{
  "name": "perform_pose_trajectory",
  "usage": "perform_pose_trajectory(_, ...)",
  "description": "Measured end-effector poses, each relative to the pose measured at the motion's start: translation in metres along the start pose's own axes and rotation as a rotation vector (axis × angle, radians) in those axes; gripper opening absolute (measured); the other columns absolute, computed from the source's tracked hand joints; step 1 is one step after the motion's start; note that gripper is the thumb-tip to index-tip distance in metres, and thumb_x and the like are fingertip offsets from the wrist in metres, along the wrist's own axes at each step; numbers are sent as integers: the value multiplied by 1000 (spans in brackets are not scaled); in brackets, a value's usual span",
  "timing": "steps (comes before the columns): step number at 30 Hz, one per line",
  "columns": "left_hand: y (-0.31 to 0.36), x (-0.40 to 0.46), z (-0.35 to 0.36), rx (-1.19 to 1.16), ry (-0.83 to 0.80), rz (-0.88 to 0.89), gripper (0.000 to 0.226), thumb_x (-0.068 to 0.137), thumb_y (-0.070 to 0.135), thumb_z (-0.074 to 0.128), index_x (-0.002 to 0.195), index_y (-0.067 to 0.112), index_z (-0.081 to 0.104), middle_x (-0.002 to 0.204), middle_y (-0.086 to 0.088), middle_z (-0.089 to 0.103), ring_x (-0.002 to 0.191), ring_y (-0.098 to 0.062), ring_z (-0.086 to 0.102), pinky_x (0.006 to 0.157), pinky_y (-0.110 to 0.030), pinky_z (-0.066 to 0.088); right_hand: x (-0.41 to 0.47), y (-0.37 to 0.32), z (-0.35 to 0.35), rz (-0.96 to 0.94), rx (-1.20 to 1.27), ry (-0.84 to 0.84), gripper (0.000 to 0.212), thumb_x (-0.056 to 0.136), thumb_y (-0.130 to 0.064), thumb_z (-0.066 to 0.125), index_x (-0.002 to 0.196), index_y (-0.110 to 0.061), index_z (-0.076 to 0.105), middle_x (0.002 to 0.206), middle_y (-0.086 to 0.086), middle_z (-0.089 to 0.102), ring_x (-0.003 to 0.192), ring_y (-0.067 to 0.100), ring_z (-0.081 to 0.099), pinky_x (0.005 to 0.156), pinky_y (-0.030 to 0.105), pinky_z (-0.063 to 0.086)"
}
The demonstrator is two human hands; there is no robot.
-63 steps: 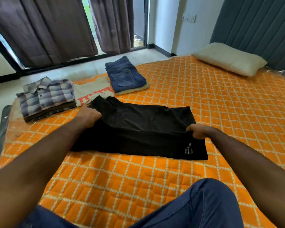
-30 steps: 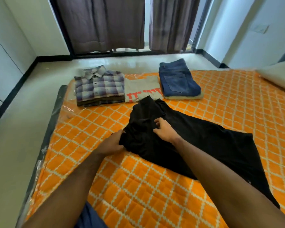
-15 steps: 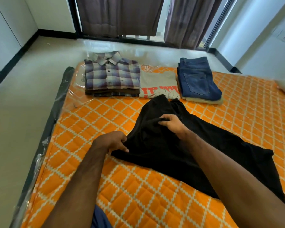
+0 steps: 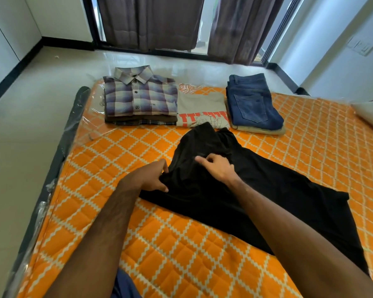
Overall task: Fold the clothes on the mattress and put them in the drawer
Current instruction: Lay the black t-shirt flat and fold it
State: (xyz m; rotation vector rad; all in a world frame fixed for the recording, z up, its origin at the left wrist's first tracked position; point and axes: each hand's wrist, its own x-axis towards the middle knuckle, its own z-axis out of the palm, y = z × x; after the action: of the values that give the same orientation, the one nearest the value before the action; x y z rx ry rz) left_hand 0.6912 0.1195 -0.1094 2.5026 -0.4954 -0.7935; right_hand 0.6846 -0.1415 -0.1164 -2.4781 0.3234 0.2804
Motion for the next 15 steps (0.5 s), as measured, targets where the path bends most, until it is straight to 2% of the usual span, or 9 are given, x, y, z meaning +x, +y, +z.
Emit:
perform_pose_trajectory(2,-2,-1,2,-9,-23,-4,58,80,24,85,118,26,41,112,0,60,97,-21,61,86,-46,55,1,1,3,1,-96,-74,51,82,-73,65,109,-30,68,114,-8,66,112,15,50,107,51,31)
perform_pose_trajectory(4,-3,-2,3,10,2,-10,52,84,17,81,113,27,39,110,-3,62,94,-22,62,84,-48,55,5,2,6,-3,-111,-85,34,81,-58,77,100,-30,66,108,-8,64,111,14,46,105,49,32)
perform_pose_trajectory(7,-5,-1,1,4,38,-15,32,93,9,68,106,24,43,109,-6,63,89,-24,60,78,-44,52,12,-4,-4,17,125,-265,24,82,-34,83,83,-18,65,88,-4,66,91,13,60,95,45,48)
perform_pose_trajectory(9,-6,1,0,50,54,-8,20,95,4,60,98,21,52,107,-6,64,85,-21,58,69,-35,47,17,-11,-18,19,313,-289,21,83,-27,83,89,-12,69,93,6,70,91,21,68,92,40,53)
perform_pose_trajectory(11,-5,2,-2,103,57,-1,25,94,-1,54,87,22,61,101,-4,66,81,-16,57,62,-28,43,24,-15,-30,15,452,-228,29,86,-28,79,102,-6,70,107,15,71,104,30,69,100,46,53)
perform_pose_trajectory(13,-5,4,-2,105,38,-17,31,93,-1,53,83,26,65,96,2,64,81,-12,57,62,-26,42,32,-17,-34,-12,520,-184,29,92,-29,73,108,-6,66,109,14,70,104,30,68,102,52,51)
perform_pose_trajectory(15,-8,7,-2,75,26,-34,26,94,3,54,91,27,62,98,1,63,84,-15,58,66,-31,47,38,-17,-30,-48,477,-164,21,97,-26,67,112,-11,65,113,9,70,106,25,68,101,52,54)
